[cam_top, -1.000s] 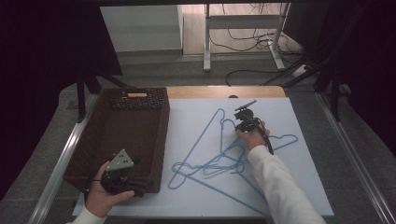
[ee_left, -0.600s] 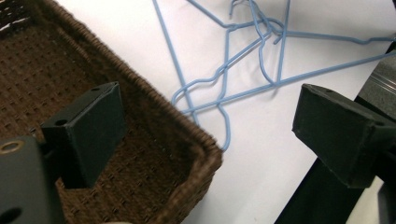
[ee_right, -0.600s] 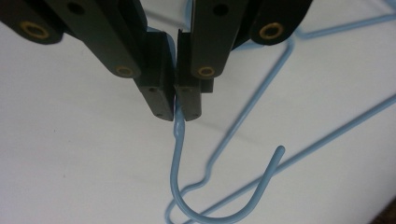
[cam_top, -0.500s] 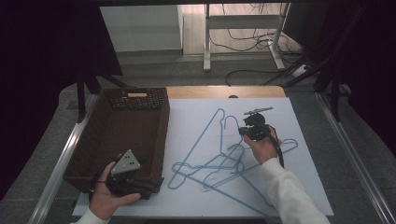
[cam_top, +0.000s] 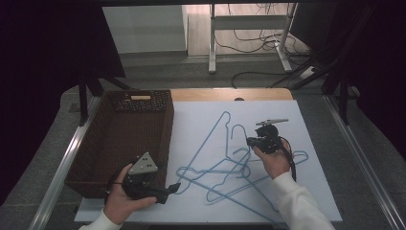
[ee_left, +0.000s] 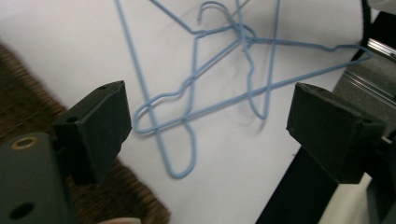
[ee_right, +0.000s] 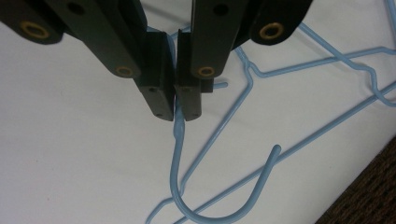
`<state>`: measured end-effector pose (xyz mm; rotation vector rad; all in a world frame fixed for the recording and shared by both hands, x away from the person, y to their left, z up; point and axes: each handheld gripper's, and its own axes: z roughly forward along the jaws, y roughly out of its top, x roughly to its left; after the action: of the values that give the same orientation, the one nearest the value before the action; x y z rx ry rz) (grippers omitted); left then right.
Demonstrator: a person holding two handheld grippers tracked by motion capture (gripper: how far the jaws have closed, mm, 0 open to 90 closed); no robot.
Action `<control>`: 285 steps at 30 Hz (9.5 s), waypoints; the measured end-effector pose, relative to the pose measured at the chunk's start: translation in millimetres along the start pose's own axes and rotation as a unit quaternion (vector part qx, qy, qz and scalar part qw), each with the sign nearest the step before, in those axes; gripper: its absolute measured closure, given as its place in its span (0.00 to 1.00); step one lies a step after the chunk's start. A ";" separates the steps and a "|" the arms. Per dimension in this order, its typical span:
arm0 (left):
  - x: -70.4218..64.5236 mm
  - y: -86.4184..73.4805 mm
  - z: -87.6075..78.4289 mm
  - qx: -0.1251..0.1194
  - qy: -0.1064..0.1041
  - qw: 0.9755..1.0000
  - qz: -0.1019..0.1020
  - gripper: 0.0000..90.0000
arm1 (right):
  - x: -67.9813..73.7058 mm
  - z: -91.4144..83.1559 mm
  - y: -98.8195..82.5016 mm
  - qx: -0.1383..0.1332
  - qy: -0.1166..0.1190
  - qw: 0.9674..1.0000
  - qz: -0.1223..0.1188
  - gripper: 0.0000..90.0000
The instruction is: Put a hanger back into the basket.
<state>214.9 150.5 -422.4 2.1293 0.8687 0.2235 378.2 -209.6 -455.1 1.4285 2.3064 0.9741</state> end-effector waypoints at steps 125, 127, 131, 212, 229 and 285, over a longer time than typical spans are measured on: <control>100.4 19.6 -72.2 -0.100 -0.067 0.982 -0.144 0.96 | -66.2 -89.1 -72.0 -0.138 0.012 0.990 0.024 0.37; 108.2 11.0 -79.8 -0.109 -0.056 0.980 -0.156 0.96 | -65.7 -88.5 -71.9 -0.137 0.012 0.990 0.025 0.37; 120.5 -3.4 -86.2 -0.118 -0.045 0.976 -0.176 0.96 | -65.0 -86.4 -71.5 -0.134 0.011 0.991 0.022 0.37; 139.2 -28.7 -72.4 -0.100 0.064 0.982 -0.149 0.19 | -59.0 -73.8 -70.0 -0.099 0.031 0.995 -0.006 0.31; 87.6 -7.7 -33.9 -0.082 -0.010 0.992 -0.093 0.16 | -46.7 -67.2 -68.0 -0.072 0.052 0.995 -0.038 0.26; 53.0 -0.6 -6.0 -0.043 -0.036 0.997 -0.059 0.17 | 9.3 -60.8 -85.9 0.018 0.080 0.992 -0.096 0.59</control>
<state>251.6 189.1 -425.7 1.9874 0.9228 0.1195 281.7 -251.3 -465.5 1.1527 2.5317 1.0272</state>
